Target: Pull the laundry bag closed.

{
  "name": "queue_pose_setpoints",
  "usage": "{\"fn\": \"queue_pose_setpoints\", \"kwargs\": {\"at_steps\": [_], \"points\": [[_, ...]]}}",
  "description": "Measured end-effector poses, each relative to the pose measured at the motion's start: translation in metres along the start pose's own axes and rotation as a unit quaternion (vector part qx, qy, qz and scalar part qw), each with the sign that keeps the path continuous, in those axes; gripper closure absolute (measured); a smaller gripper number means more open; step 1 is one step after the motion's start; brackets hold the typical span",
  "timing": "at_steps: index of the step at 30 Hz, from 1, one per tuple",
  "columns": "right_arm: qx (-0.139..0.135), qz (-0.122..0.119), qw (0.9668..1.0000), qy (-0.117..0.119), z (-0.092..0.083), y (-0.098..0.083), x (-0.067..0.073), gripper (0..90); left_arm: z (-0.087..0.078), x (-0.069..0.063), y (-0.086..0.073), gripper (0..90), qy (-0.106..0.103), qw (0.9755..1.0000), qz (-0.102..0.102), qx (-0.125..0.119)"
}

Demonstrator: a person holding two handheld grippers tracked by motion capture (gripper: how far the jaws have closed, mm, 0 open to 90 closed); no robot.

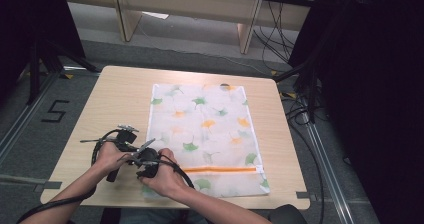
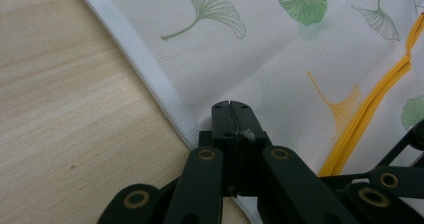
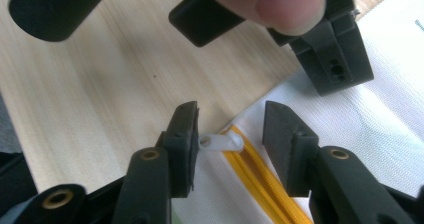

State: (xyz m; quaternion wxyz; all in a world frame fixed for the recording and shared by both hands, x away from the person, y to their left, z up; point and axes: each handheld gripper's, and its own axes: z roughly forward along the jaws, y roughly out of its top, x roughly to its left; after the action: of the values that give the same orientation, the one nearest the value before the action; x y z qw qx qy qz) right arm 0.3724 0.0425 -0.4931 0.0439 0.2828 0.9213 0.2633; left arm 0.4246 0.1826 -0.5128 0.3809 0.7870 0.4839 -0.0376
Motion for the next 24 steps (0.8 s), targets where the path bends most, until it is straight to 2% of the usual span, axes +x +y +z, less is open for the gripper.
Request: {"fn": "queue_pose_setpoints", "kwargs": {"at_steps": [3, 8, 13, 16, 17, 24], "points": [[-0.001, -0.012, 0.9999, 0.002, -0.001, 0.001, -0.001, 63.0, 0.0, 0.0, 0.0, 89.3, 0.0, 1.0, 0.003, 0.001], [-0.006, 0.003, 0.9999, 0.012, -0.009, 0.003, -0.004, 66.6, 0.0, -0.002, 0.0, 89.3, 0.004, 1.0, 0.009, 0.0], [-0.013, 0.01, 0.9997, 0.02, -0.013, 0.004, -0.008, 69.2, 0.001, -0.001, 0.0, 89.3, -0.003, 0.9999, 0.01, -0.002], [-0.012, 0.019, 0.9995, 0.024, -0.015, 0.004, -0.008, 70.0, 0.001, -0.002, 0.001, 89.3, -0.002, 0.9999, 0.012, -0.001], [-0.011, 0.019, 0.9995, 0.024, -0.015, 0.004, -0.009, 70.1, 0.001, -0.003, 0.001, 89.3, 0.006, 0.9999, 0.014, 0.001], [-0.005, 0.031, 0.9989, 0.036, -0.014, 0.003, -0.009, 70.3, 0.0, -0.002, 0.001, 89.3, 0.006, 0.9999, 0.014, 0.002]]}}
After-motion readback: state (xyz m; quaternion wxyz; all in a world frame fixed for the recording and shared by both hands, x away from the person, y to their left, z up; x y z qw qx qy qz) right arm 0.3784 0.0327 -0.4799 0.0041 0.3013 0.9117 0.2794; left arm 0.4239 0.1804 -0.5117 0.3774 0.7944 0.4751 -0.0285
